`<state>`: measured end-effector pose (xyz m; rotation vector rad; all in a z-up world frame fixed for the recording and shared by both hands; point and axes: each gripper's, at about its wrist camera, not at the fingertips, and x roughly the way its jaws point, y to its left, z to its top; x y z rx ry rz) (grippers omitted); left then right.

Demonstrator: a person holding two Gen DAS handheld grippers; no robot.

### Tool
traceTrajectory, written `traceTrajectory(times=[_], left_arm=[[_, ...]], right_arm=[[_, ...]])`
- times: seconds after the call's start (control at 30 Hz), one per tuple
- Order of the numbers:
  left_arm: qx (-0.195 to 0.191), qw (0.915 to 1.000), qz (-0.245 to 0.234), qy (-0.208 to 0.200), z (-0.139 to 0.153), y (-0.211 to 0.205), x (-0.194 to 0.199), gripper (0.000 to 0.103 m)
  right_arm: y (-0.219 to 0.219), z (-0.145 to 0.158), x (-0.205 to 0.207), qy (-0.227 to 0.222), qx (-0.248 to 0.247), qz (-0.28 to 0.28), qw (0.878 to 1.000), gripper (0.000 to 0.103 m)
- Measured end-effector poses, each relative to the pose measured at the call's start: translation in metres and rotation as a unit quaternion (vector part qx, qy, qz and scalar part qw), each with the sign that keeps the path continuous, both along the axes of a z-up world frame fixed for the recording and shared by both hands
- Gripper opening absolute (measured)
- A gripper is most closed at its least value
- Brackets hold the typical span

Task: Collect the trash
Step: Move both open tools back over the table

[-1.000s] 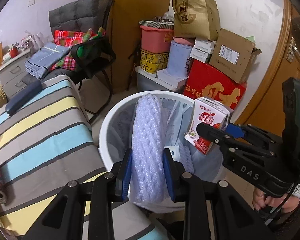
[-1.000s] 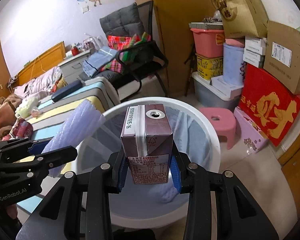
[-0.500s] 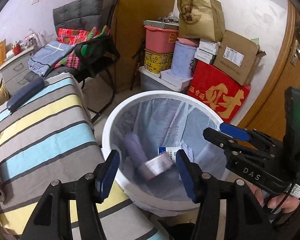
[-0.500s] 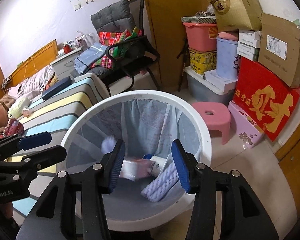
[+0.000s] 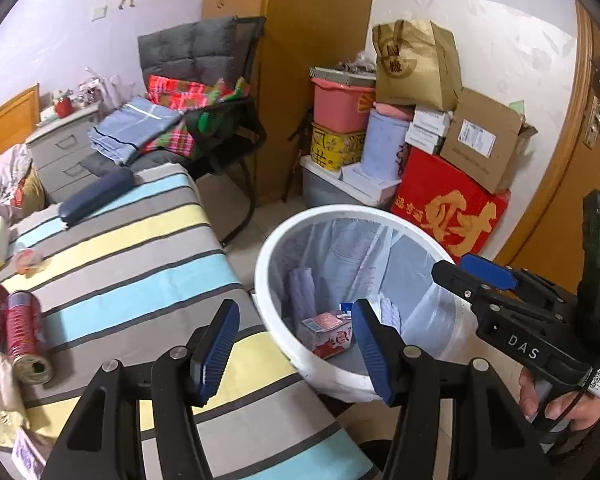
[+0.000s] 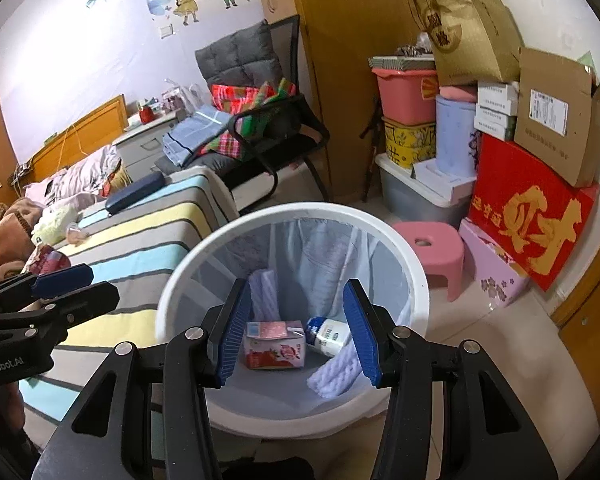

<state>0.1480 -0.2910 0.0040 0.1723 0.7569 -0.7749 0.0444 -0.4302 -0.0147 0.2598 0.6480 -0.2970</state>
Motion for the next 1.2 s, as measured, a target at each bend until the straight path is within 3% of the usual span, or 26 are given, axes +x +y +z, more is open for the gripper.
traceTrajectory(times=[0.8, 1.13, 1.2], left_arm=[[-0.020, 0.9936, 0.097, -0.054, 0.037, 0.133, -0.022, 0.058], [-0.029, 0.9836, 0.173, -0.042, 0.024, 0.221, -0.017, 0.058], [-0.026, 0.9805, 0.192, -0.036, 0.019, 0.239, -0.015, 0.058]], right_arm=[[0.074, 0.019, 0.002, -0.044, -0.014, 0.073, 0.996, 0.050], [0.125, 0.012, 0.014, -0.046, 0.000, 0.140, 0.989, 0.050], [0.135, 0.010, 0.018, -0.046, 0.003, 0.153, 0.987, 0.056]])
